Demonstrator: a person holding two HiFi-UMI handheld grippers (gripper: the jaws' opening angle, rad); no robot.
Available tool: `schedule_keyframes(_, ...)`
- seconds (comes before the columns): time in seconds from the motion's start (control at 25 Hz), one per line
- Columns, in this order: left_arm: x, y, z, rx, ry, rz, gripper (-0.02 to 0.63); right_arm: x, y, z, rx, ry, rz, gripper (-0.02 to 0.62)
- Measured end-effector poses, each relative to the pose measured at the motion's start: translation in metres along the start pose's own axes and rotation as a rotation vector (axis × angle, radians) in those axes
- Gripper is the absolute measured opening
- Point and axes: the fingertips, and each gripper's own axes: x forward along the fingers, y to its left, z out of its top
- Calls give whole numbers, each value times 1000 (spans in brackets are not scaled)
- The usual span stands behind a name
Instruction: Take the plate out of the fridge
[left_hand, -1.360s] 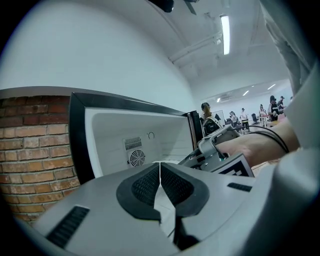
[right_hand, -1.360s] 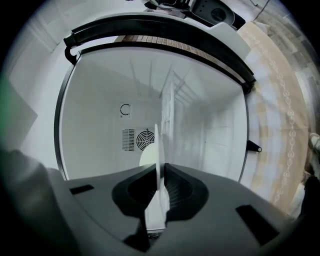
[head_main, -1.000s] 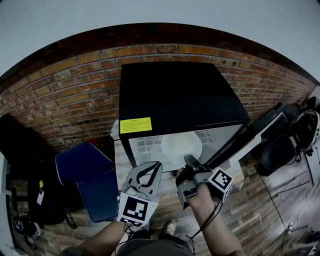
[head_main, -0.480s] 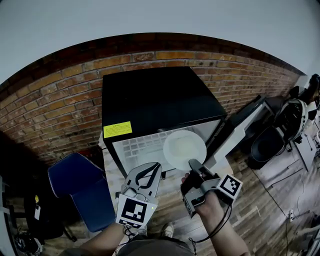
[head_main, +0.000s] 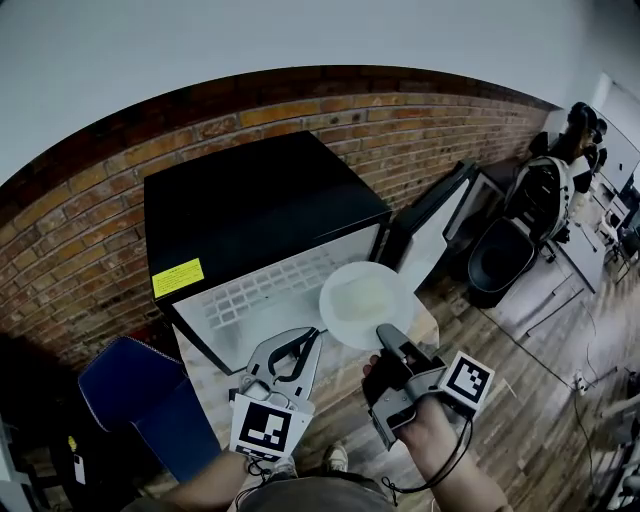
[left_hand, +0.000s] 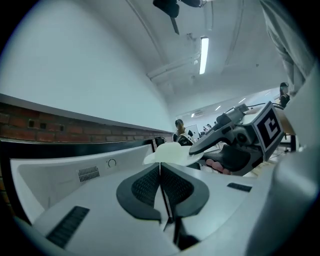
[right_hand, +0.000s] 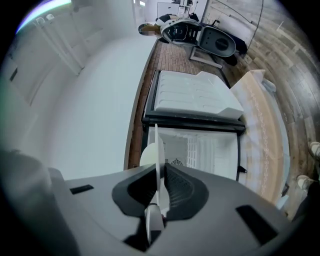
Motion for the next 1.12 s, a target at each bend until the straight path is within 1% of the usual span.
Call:
schedule_keyframes(0.16,7,-17,-3,-5,0,-43,20,-25,-4,13,2,-45,0,43)
schedule_keyframes(0.28,8,-26,-1,-21,-24,-61,20,-41,-13,19,-5,-67,-9,43)
schedule_keyframes(0.44,10,-40,-6,-11,-23,-101,20,-58,-30,24,4,-89,-27,43)
schedule_keyframes(0.56,8,-50,-12,-21,-20,-128,20,-70,-47,25,23,-103,-43,43)
schedule_keyframes(0.72,7,-56,-25,-12,22,-135,20,-80,-67,23,43,-102,-74,43)
schedule_keyframes(0.88,7,-61,-34,-25,34,-146,20,-83,-80,21,52,-97,-103,43)
schedule_keyframes(1.04,7,-60,-35,-14,44,-148,20,-81,-80,19,61,-82,-99,43)
schedule_keyframes(1.12,8,-59,-36,19,51,-151,20,-79,-79,17,63,-75,-95,43)
